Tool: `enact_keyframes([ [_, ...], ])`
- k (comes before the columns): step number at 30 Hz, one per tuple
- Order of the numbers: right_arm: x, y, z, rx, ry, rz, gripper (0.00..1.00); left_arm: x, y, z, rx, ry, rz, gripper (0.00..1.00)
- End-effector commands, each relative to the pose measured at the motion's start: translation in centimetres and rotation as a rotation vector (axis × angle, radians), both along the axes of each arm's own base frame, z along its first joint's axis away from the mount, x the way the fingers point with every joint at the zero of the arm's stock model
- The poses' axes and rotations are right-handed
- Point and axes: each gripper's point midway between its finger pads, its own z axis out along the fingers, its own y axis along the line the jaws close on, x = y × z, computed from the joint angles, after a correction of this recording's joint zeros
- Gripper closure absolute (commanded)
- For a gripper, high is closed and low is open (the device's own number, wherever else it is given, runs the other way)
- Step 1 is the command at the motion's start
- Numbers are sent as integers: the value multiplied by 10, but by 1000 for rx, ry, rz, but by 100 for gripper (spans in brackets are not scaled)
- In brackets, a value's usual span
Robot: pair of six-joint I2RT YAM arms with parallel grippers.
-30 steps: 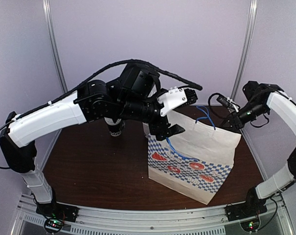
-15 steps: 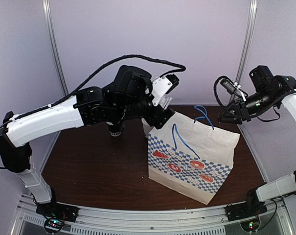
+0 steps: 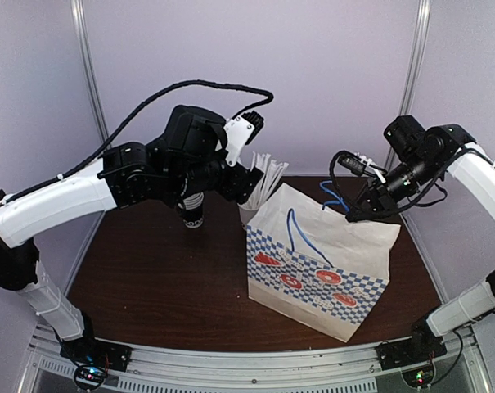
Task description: Pack the takeout coffee
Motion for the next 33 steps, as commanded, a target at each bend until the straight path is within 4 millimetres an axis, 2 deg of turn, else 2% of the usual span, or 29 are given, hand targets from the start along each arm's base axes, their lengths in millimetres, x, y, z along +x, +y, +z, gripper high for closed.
enact_keyframes([
  [1,1,1,7,-36,-65,10,92,0,18,11,-21,-21,49,14],
  [4,2,2,8,-44,-80,19,100,0,23,9,0,-27,57,14],
  [8,-8,10,21,-5,-104,59,100,-1,31,11,10,-52,70,14],
  [11,-25,20,30,21,-125,134,100,0,39,13,15,-75,89,14],
  [19,-75,47,40,65,-120,370,100,1,58,15,36,-114,131,14],
  [27,-131,64,34,55,-80,623,100,4,78,8,48,-125,182,13],
  [33,-150,70,29,44,-41,711,100,7,83,3,56,-124,198,13],
])
